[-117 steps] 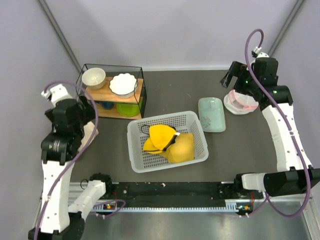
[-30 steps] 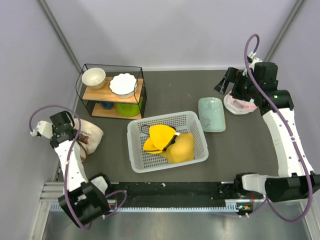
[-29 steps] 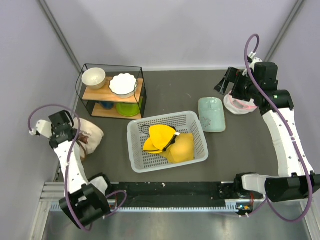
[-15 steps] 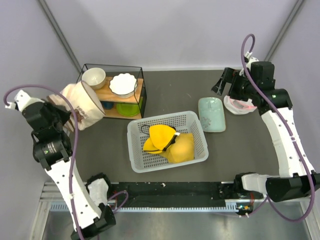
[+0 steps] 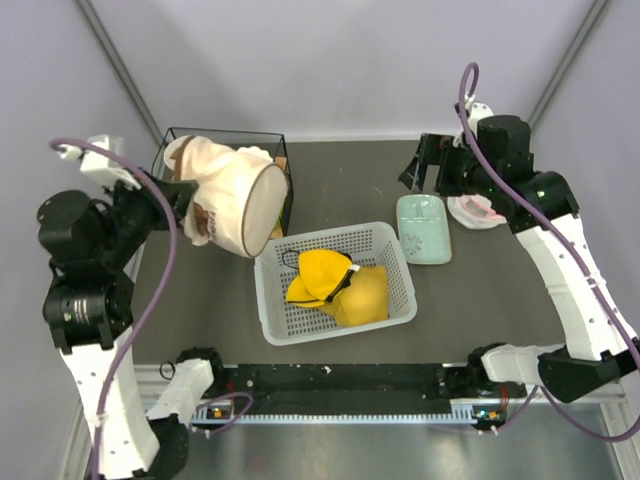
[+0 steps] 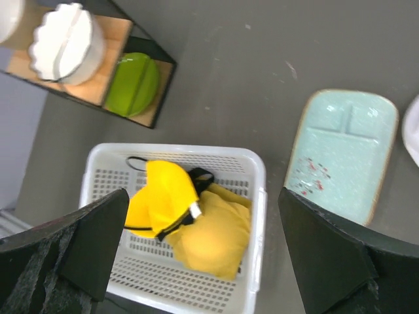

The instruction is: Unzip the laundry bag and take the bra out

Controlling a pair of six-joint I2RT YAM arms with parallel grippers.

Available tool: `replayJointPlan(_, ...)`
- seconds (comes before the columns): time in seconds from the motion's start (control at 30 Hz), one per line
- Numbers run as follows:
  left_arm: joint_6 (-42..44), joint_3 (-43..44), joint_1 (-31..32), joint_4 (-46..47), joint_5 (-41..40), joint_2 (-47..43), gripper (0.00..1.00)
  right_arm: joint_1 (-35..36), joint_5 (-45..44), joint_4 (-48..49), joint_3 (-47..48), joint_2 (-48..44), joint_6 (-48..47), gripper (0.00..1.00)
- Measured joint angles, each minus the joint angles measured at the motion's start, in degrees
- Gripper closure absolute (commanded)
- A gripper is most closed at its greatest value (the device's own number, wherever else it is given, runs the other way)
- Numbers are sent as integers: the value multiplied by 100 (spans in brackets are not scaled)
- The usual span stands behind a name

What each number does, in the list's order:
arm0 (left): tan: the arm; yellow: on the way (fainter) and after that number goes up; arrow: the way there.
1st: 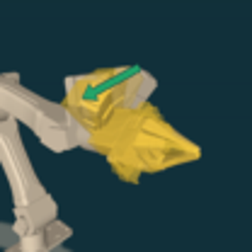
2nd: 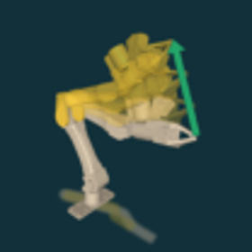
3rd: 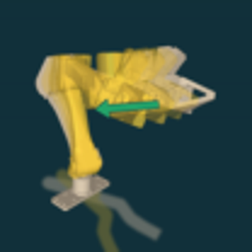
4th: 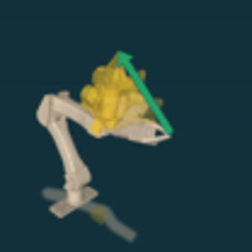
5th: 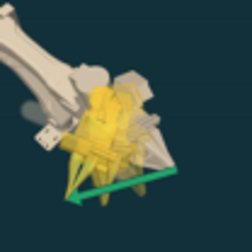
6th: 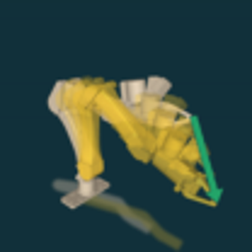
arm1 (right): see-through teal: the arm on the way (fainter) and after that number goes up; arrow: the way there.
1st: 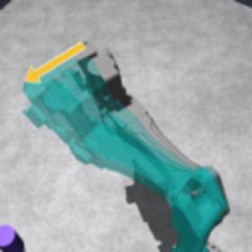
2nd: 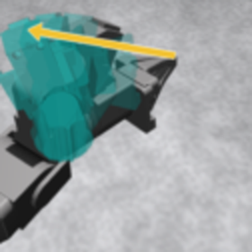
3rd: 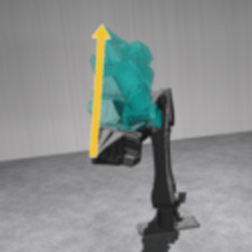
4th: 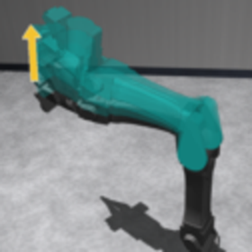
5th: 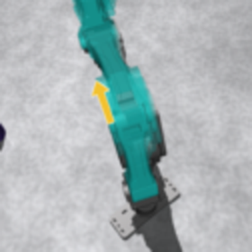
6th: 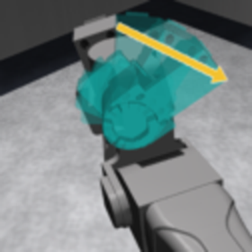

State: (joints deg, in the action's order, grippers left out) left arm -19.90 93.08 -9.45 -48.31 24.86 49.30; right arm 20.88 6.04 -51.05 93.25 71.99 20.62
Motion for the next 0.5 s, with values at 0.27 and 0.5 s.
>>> replayJointPlan(0.27,-142,-872,2817,514,-1213,907,100,1239,-170,98,1491,706,157,1)
replayJointPlan(0.5,-162,-863,4057,876,-2039,2199,100,1521,-492,210,1408,765,328,1)
